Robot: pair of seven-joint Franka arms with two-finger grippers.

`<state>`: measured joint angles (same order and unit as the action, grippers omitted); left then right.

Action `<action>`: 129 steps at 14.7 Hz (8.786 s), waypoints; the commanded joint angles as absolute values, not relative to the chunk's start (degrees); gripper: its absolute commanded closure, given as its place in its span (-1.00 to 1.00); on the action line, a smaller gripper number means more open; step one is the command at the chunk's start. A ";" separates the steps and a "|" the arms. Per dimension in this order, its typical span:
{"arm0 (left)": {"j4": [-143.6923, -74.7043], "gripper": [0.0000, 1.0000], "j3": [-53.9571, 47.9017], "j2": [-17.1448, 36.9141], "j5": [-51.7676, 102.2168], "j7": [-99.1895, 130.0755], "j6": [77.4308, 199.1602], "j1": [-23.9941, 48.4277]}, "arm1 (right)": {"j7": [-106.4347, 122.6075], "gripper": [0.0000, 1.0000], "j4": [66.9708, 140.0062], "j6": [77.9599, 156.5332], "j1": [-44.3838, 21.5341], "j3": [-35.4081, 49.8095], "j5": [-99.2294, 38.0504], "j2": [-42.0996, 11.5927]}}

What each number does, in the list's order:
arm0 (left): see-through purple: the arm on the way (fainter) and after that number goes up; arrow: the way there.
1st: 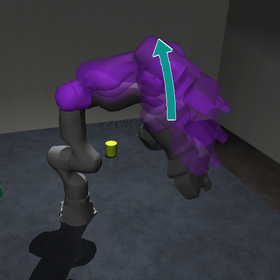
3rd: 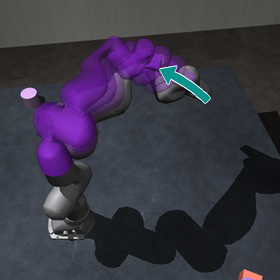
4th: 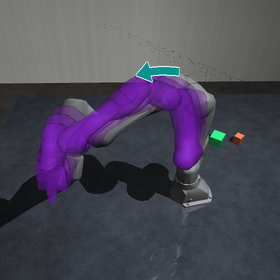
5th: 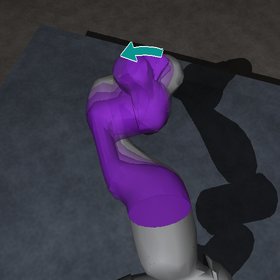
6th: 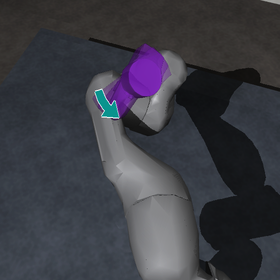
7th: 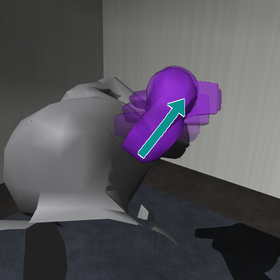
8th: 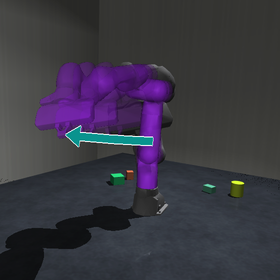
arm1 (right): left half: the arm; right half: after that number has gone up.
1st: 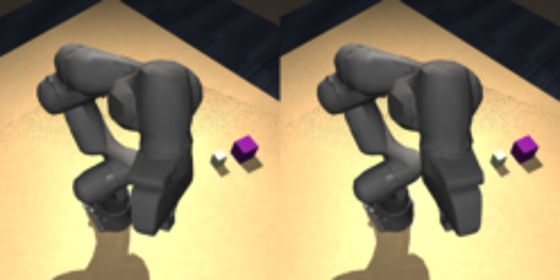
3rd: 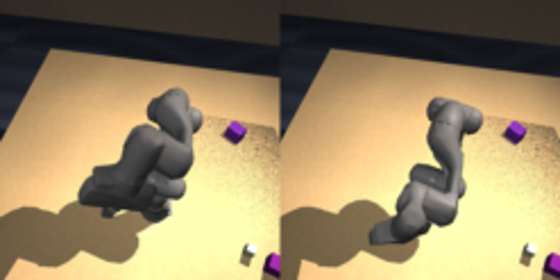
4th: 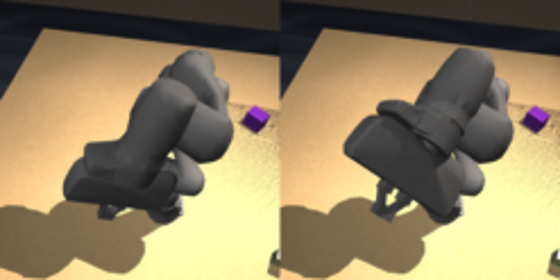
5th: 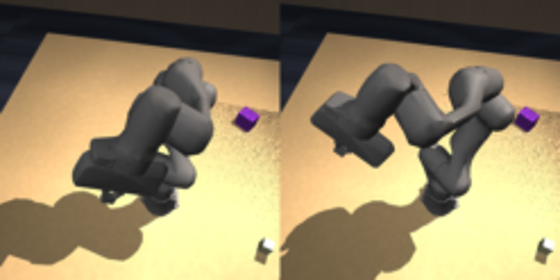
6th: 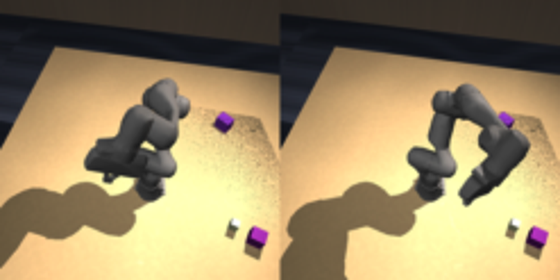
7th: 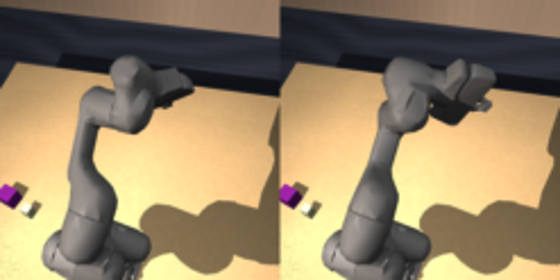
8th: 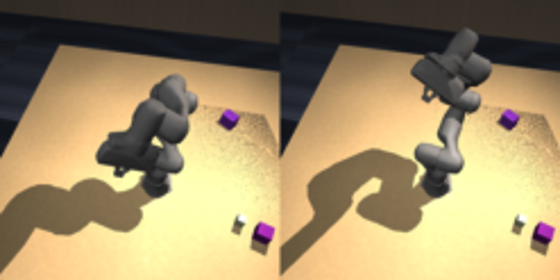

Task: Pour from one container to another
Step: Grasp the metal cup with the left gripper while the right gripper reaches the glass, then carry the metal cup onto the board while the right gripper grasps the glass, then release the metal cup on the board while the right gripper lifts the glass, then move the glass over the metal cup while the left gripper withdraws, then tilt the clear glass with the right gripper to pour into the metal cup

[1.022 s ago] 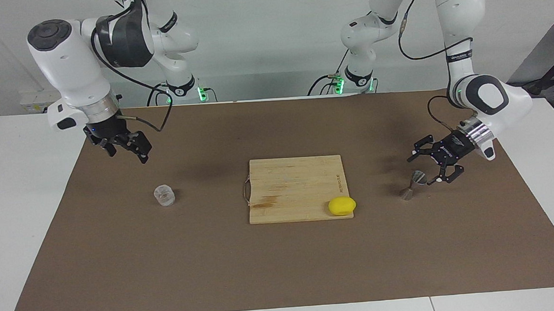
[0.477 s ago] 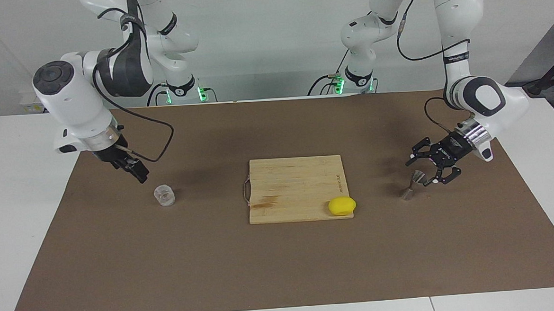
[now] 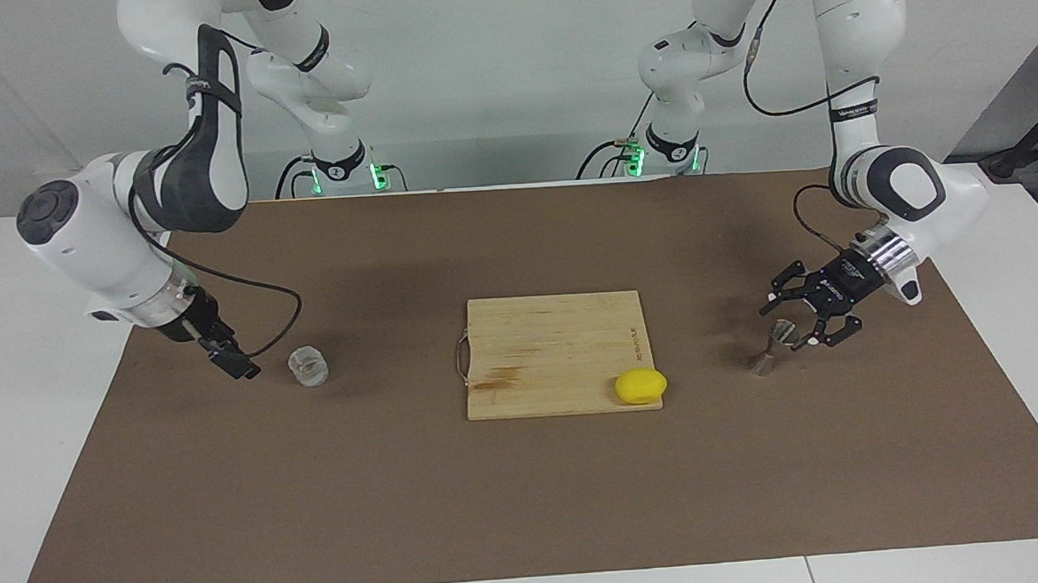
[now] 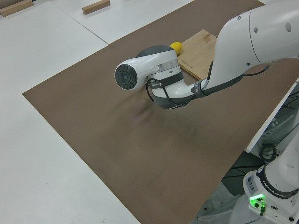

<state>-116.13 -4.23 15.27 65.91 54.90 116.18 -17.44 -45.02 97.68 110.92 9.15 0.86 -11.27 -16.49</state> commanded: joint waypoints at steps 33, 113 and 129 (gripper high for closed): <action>-114.08 1.00 -4.83 10.72 87.00 65.74 144.12 22.57 | -44.56 -1.00 109.95 112.59 17.14 1.49 -48.15 -24.87; -92.11 -1.00 -4.66 -4.04 2.11 -1.32 87.89 -1.67 | -98.35 1.00 86.66 116.46 -23.29 1.41 -4.32 -25.40; -92.11 -1.00 -5.80 -2.20 2.20 -0.79 85.61 -1.76 | -98.35 1.00 85.17 113.29 -26.01 1.67 6.32 -25.40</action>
<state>-91.70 -5.63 -1.36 1.61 -0.47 86.83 -1.24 -96.82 86.91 114.64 -25.74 1.48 3.80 -24.59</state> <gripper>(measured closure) 0.000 0.493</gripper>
